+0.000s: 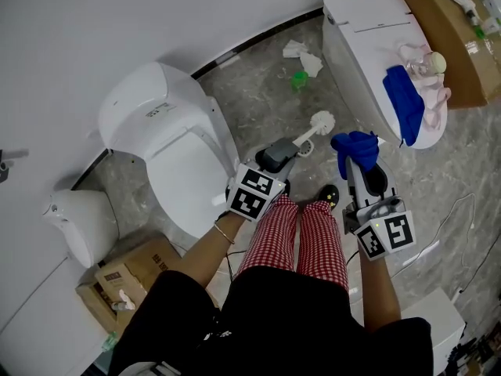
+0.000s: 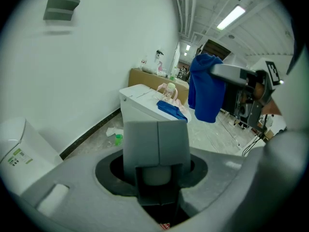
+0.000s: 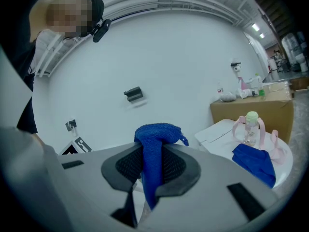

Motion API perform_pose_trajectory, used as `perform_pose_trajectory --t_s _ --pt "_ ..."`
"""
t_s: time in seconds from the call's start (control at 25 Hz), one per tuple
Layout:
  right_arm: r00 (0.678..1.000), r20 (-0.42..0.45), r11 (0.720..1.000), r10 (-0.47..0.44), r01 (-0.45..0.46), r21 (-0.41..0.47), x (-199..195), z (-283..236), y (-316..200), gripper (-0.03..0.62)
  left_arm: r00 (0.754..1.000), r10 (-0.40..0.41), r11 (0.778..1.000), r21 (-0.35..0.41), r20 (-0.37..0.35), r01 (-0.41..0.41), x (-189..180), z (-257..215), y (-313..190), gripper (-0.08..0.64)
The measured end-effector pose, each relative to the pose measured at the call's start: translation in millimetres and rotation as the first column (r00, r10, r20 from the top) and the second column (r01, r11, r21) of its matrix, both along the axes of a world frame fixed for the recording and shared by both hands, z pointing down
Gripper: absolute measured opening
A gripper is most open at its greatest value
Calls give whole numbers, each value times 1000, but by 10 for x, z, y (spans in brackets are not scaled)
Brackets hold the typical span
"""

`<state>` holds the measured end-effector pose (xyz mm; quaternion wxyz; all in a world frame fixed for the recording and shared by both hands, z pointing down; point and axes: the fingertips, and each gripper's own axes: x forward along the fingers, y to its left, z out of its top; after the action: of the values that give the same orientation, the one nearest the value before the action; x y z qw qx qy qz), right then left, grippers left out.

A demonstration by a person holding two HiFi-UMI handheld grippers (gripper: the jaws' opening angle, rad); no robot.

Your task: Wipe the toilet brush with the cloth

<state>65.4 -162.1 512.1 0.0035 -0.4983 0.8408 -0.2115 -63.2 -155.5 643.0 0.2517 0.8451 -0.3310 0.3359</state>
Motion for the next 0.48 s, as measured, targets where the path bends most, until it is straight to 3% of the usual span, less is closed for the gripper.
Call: perform_pose_trajectory --t_s 0.48 --pt "1000 -1 998 -22 22 60 -93 -394 36 70 999 32 997 75 -32 -29 85 -584 -71 170"
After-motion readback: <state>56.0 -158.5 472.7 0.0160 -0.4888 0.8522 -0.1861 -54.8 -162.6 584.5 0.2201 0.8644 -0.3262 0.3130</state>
